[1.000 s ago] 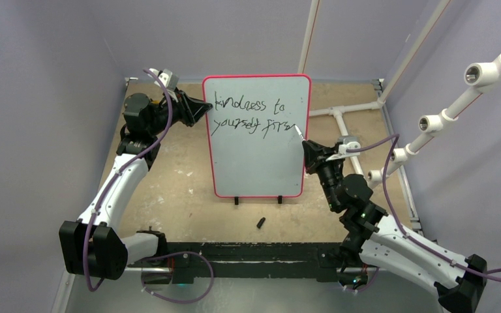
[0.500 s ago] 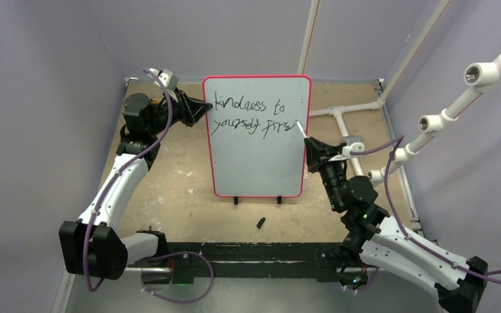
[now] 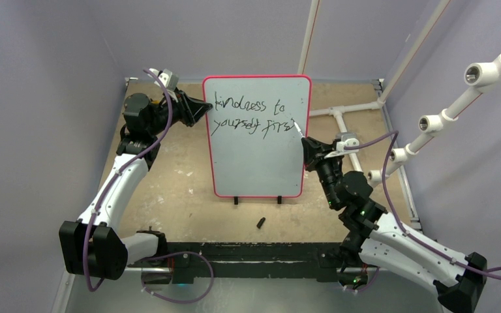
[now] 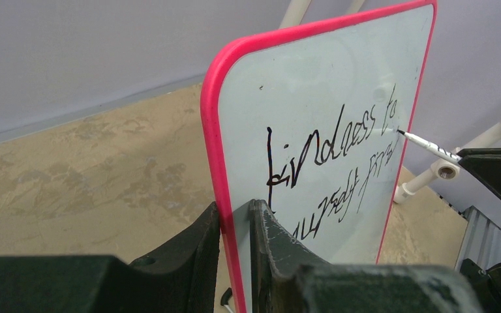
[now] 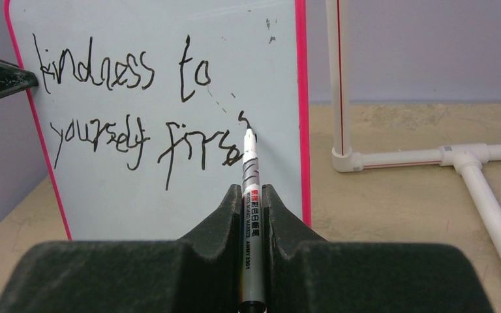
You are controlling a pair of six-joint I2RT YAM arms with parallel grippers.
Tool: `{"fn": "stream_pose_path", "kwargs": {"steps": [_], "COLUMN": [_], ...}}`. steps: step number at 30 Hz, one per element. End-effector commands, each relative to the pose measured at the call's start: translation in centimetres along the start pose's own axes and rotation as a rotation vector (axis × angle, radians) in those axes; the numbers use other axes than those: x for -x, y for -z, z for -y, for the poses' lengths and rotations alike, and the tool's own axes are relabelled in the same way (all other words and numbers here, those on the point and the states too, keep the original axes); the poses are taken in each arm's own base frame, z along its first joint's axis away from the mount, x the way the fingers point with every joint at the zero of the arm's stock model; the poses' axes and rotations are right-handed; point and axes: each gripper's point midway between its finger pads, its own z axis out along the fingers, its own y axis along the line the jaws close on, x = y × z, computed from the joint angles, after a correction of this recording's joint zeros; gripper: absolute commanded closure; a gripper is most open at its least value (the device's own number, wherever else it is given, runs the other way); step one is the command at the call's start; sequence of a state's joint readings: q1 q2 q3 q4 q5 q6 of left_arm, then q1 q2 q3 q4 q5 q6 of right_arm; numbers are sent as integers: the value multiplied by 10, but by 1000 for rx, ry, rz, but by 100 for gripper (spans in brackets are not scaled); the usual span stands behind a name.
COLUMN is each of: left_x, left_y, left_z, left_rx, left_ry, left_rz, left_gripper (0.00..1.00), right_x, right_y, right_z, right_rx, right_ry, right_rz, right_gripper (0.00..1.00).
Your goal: Write a sentence on the whiteboard
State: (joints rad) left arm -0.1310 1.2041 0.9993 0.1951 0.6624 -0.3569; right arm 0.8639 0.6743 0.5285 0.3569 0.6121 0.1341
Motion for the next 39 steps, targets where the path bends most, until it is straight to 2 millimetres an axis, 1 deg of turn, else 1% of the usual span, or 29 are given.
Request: {"fn": "stream_pose_path", "kwargs": {"steps": [1, 11, 14, 16, 20, 25, 27, 32, 39], "left_x": [-7, -8, -8, -7, -9, -9, -9, -9, -9], "left_y": [1, 1, 1, 1, 1, 1, 1, 1, 0], "left_z": [1, 1, 1, 1, 0, 0, 0, 0, -1], "left_rx": [-9, -9, -10, -9, -7, -6, -5, -5, -3], "left_ry": [3, 3, 3, 2, 5, 4, 4, 4, 5], "left_rz": [-18, -19, -19, -18, -20, -20, -21, -20, -21], "left_gripper": [100, 100, 100, 100, 100, 100, 100, 100, 100], "right_x": [-2, -28, -31, -28, -16, 4, 7, 8, -4], "right_y": [3, 11, 13, 15, 14, 14, 16, 20, 19], "right_z": [3, 2, 3, 5, 9, 6, 6, 12, 14], "right_rx": [-18, -7, -8, -12, -31, -9, 0, -15, -34], "right_ry": [-34, -53, -64, -68, -67, -72, -78, -84, -70], "right_rz": [-26, -130, -140, -132, -90, -28, -13, -8, -49], "right_gripper": [100, 100, 100, 100, 100, 100, 100, 100, 100]}}
